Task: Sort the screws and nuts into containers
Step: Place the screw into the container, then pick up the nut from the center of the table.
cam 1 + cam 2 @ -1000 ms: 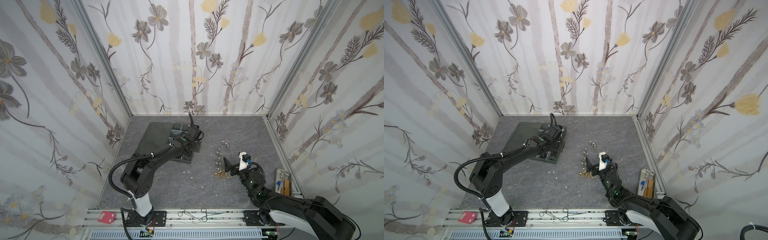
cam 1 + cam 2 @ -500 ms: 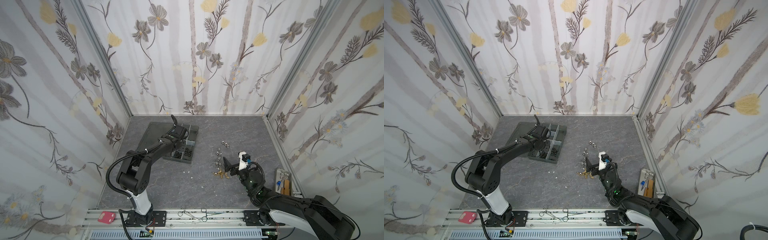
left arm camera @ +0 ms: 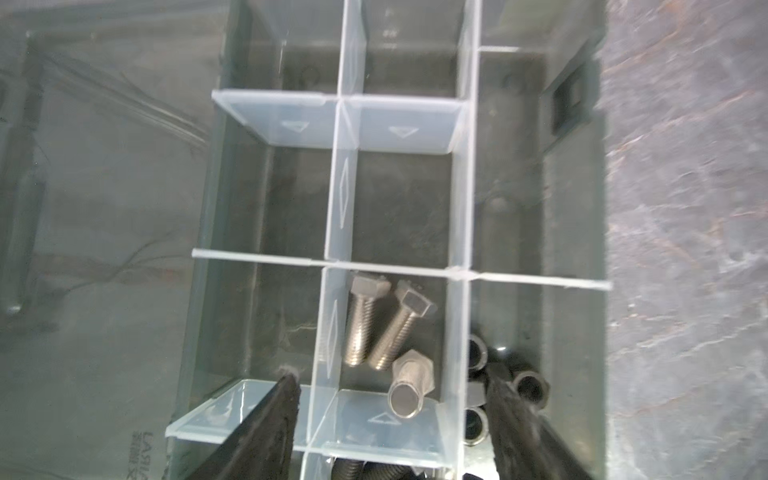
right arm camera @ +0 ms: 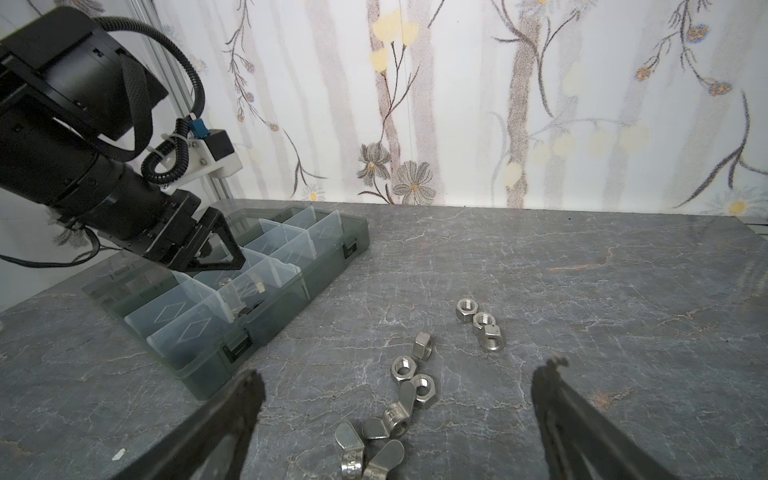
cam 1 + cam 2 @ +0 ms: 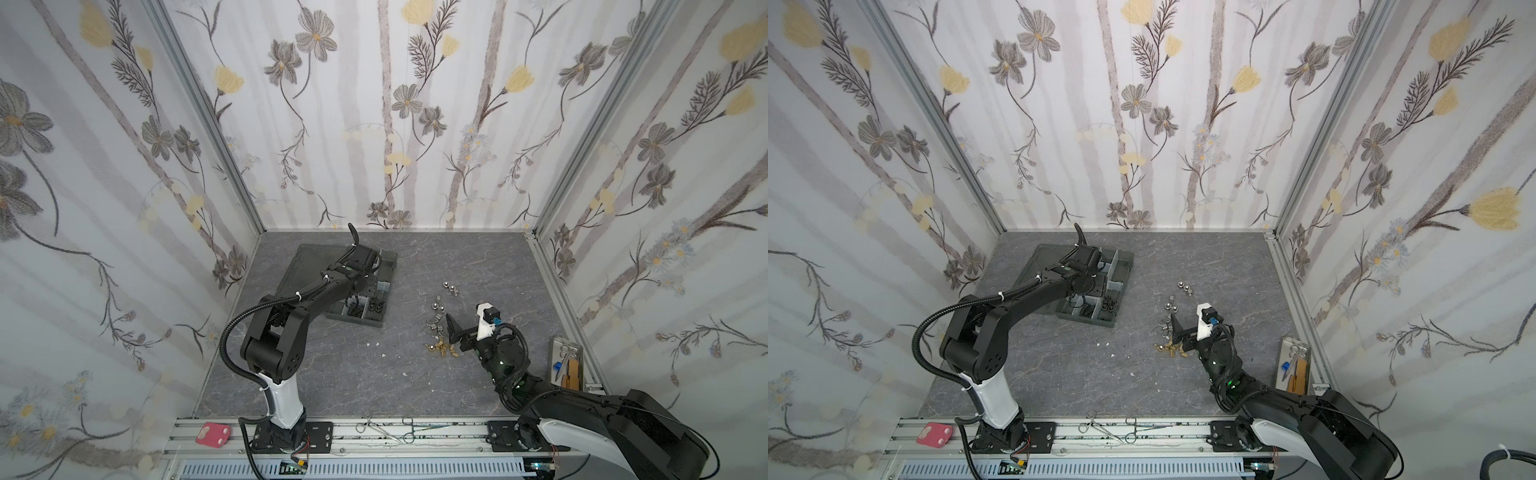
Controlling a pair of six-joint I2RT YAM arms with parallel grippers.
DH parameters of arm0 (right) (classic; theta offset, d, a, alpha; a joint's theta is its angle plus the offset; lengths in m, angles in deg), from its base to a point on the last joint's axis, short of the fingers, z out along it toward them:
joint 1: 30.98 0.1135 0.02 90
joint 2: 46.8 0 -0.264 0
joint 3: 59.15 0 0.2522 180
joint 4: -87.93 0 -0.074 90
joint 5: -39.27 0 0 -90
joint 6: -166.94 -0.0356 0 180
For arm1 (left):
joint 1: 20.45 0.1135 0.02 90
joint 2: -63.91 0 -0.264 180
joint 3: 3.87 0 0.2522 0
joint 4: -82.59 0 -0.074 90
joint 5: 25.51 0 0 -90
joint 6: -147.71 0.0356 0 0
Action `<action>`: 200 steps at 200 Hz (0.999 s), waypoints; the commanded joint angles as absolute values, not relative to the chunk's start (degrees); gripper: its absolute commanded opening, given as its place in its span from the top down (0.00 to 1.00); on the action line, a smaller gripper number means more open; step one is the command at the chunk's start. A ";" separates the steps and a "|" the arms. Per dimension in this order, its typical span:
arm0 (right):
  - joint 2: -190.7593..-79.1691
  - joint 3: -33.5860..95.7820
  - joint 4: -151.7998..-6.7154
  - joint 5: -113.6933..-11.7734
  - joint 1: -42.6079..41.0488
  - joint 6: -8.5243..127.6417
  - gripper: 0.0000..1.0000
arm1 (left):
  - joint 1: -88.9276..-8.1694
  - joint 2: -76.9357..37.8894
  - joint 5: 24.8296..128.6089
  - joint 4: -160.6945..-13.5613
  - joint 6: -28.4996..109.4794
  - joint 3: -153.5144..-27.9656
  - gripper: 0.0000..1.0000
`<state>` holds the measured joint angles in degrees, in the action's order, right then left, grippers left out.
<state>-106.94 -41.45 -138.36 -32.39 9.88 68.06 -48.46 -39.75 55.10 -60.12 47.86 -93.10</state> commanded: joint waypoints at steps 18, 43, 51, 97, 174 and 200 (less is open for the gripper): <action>-105.01 -42.01 -139.61 -29.44 9.91 69.60 0.00 | -54.72 -38.37 61.62 -67.74 53.12 -95.20 0.26; -103.52 -42.81 -139.49 -27.40 9.90 70.38 0.00 | -58.91 -39.58 67.28 -74.76 55.13 -93.58 0.26; -102.94 -42.80 -138.94 -26.41 9.89 70.77 0.00 | -59.93 -40.20 68.76 -77.22 55.23 -92.78 0.27; -98.03 -38.77 -124.79 -18.00 7.38 67.75 0.01 | -63.74 -44.18 73.45 -83.20 55.30 -90.37 0.30; -104.81 -25.92 -102.58 -40.30 -3.39 57.18 0.45 | -65.45 -45.40 75.78 -86.46 57.06 -84.91 0.38; -111.41 -20.80 -98.90 -45.13 -3.48 57.97 0.52 | -65.82 -46.94 75.74 -86.81 57.09 -85.35 0.40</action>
<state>-107.14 -24.42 -103.43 -38.42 -3.43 57.98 -65.53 -45.74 75.01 -84.47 56.26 -85.01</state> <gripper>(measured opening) 0.512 0.609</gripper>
